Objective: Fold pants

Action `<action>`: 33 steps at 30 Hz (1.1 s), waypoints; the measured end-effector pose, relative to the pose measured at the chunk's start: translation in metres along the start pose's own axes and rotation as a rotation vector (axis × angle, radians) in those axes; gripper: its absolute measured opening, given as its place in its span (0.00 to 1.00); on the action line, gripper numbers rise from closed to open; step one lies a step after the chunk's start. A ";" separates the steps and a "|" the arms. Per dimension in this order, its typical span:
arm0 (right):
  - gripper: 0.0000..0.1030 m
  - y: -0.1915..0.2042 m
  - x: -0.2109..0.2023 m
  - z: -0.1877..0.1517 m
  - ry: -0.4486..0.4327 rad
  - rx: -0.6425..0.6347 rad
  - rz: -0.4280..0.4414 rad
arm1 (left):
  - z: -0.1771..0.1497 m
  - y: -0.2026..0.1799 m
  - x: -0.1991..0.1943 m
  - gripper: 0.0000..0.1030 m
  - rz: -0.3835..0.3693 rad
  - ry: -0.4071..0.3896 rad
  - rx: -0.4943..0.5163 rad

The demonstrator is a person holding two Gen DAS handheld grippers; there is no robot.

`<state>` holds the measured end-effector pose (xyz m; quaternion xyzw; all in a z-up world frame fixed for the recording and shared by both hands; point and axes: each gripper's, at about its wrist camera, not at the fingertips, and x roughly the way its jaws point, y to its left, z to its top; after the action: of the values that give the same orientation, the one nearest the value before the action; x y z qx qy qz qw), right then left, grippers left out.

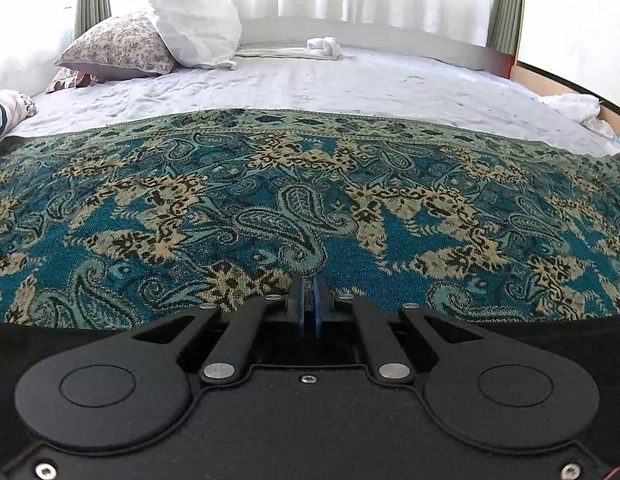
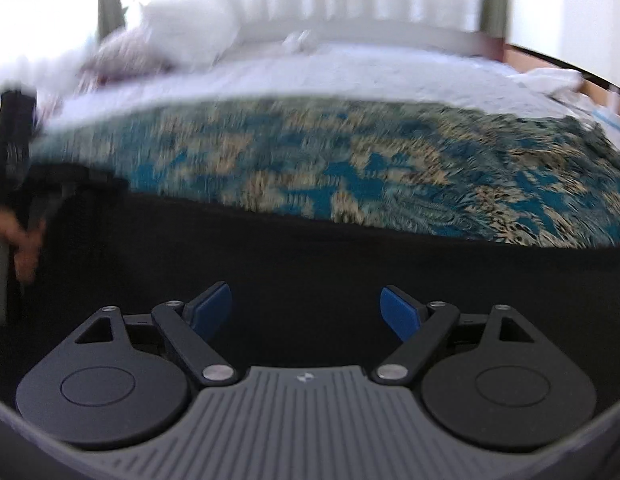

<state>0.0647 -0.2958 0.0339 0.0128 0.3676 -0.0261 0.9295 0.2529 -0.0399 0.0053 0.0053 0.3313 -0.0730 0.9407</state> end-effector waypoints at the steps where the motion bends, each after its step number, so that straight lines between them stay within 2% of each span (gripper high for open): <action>1: 0.69 -0.005 0.005 0.002 0.039 -0.021 -0.021 | -0.001 0.001 0.000 0.06 -0.004 -0.003 -0.001; 5: 0.68 -0.045 0.018 0.016 0.091 0.035 -0.067 | -0.003 0.000 -0.001 0.06 -0.005 -0.015 0.000; 7: 0.68 -0.066 0.027 0.022 0.102 0.049 -0.155 | -0.004 -0.001 -0.001 0.06 0.002 -0.021 0.011; 9: 0.72 -0.085 0.037 0.024 0.094 0.042 -0.213 | -0.005 -0.003 -0.002 0.06 0.006 -0.024 0.018; 12: 0.73 -0.114 0.042 0.027 0.068 0.120 -0.154 | -0.007 -0.002 -0.002 0.06 -0.001 -0.030 0.014; 13: 0.76 -0.117 0.045 0.027 0.055 0.114 -0.170 | -0.007 0.000 -0.002 0.06 -0.006 -0.031 0.007; 15: 0.80 -0.124 0.059 0.031 0.055 0.103 -0.289 | -0.006 0.003 -0.002 0.06 -0.016 -0.029 -0.009; 16: 0.84 -0.128 0.061 0.032 0.052 0.122 -0.299 | -0.005 0.004 -0.003 0.07 -0.018 -0.027 -0.013; 17: 0.83 -0.131 0.058 0.035 0.039 0.160 -0.298 | -0.002 0.004 -0.005 0.07 -0.020 -0.020 -0.016; 20: 0.81 -0.124 0.035 0.034 -0.036 0.229 -0.311 | 0.003 0.004 -0.021 0.24 -0.055 0.002 0.000; 22: 0.83 -0.108 0.012 0.026 -0.113 0.184 -0.273 | 0.000 0.005 -0.047 0.53 -0.085 -0.023 0.011; 24: 0.85 -0.085 -0.009 0.018 -0.167 0.135 -0.239 | -0.008 0.003 -0.075 0.63 -0.039 -0.070 0.054; 27: 0.87 -0.050 -0.030 0.006 -0.219 0.099 -0.144 | -0.032 0.013 -0.113 0.64 -0.036 -0.121 0.102; 31: 0.87 0.000 -0.047 -0.021 -0.229 0.094 0.005 | -0.071 0.047 -0.148 0.67 -0.016 -0.157 0.073; 33: 0.86 0.011 -0.056 -0.038 -0.246 0.143 0.167 | -0.089 0.065 -0.157 0.66 0.003 -0.157 0.033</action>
<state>-0.0019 -0.2812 0.0445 0.1060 0.2461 0.0236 0.9631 0.0855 0.0505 0.0310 0.0155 0.2554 -0.0772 0.9636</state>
